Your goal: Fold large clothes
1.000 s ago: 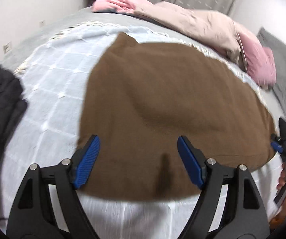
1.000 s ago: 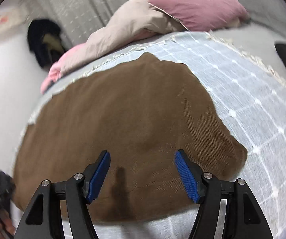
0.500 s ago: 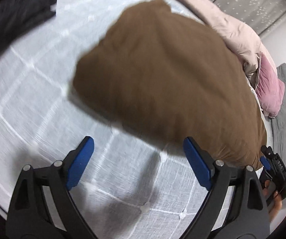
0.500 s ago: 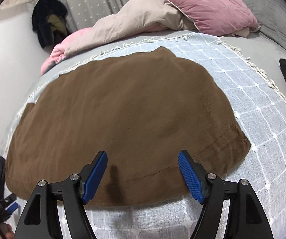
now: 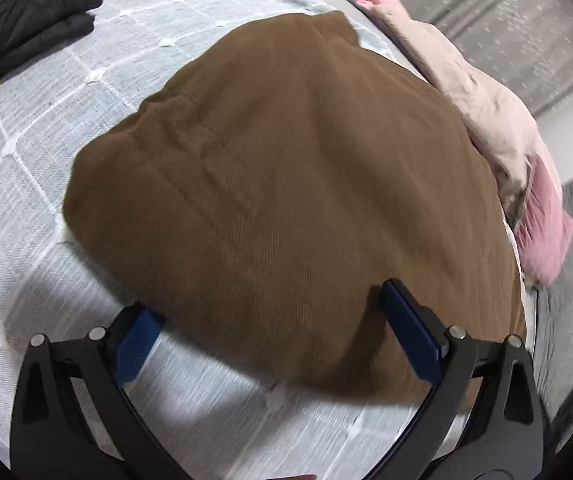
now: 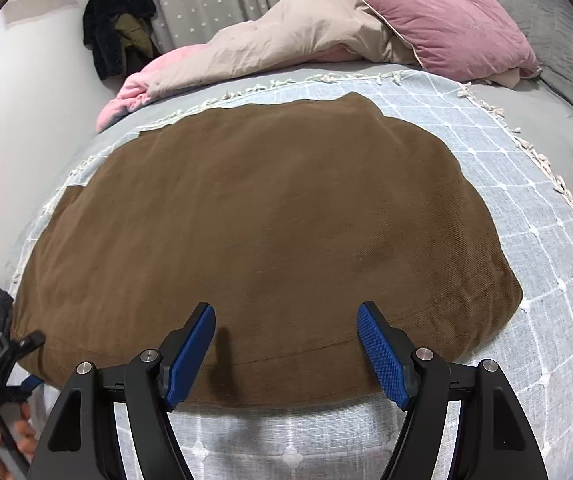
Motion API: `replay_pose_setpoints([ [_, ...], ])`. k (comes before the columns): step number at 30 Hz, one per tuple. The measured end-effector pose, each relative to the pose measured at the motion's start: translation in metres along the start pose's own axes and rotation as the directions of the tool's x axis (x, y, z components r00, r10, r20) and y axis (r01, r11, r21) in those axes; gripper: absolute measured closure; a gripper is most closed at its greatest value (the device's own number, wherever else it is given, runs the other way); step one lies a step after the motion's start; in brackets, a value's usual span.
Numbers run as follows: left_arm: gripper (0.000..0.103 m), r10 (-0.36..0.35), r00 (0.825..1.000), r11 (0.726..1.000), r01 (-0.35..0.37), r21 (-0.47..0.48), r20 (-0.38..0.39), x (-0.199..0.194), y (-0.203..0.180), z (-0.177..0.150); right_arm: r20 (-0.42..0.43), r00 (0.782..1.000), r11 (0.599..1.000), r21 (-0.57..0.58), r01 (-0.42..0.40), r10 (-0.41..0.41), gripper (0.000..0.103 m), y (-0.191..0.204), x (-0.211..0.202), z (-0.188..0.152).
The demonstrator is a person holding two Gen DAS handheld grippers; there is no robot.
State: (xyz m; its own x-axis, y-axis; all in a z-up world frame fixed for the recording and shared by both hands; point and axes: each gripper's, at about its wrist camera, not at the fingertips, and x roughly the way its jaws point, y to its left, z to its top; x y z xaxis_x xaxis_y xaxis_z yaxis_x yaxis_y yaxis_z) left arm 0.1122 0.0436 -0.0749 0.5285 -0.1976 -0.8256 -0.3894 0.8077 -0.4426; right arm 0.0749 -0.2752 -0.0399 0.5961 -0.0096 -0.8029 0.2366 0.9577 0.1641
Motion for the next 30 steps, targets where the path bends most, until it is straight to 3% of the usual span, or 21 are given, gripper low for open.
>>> replay_pose_setpoints([
  [5,0.001,-0.027,0.999,0.993,0.033,-0.117,0.045,0.002,0.008,0.011,-0.003,1.0,1.0,-0.018,0.003,-0.003,0.028,0.003,0.002,-0.001],
  [9,0.002,-0.067,0.987,0.961,0.102,-0.256,0.145,-0.001,0.019,0.012,-0.011,1.0,1.0,-0.024,0.006,-0.006,0.028,0.004,0.005,-0.001],
  [12,0.034,0.034,0.983,0.965,0.015,-0.262,0.182,-0.003,0.013,0.013,-0.012,1.0,1.0,-0.021,-0.007,0.007,0.028,0.005,0.004,-0.001],
  [14,0.062,0.03,0.977,0.961,0.031,-0.276,0.212,-0.006,0.011,0.012,-0.014,0.999,0.999,-0.006,-0.032,0.032,0.028,0.004,0.003,0.0],
  [16,0.073,0.004,0.967,0.962,0.066,-0.263,0.256,-0.014,0.005,0.015,-0.016,0.999,0.999,0.006,-0.049,0.049,0.028,0.002,0.002,0.001],
  [21,0.081,-0.089,0.899,0.99,0.128,-0.063,0.429,-0.057,-0.038,0.017,-0.001,0.999,0.998,0.017,-0.054,0.054,0.028,0.0,-0.005,0.002],
  [24,0.082,-0.197,0.855,0.98,0.172,0.096,0.48,-0.079,-0.077,0.013,-0.009,0.997,0.996,0.049,-0.073,0.073,0.028,-0.005,-0.006,0.003],
  [27,0.083,-0.311,0.817,0.94,0.186,0.287,0.486,-0.095,-0.128,0.002,-0.004,0.996,0.993,0.083,-0.089,0.089,0.028,-0.015,-0.011,0.005],
  [30,0.083,-0.423,0.797,0.86,0.204,0.468,0.432,-0.103,-0.182,-0.017,0.027,0.995,0.988,0.122,-0.099,0.096,0.028,-0.028,-0.022,0.008],
])
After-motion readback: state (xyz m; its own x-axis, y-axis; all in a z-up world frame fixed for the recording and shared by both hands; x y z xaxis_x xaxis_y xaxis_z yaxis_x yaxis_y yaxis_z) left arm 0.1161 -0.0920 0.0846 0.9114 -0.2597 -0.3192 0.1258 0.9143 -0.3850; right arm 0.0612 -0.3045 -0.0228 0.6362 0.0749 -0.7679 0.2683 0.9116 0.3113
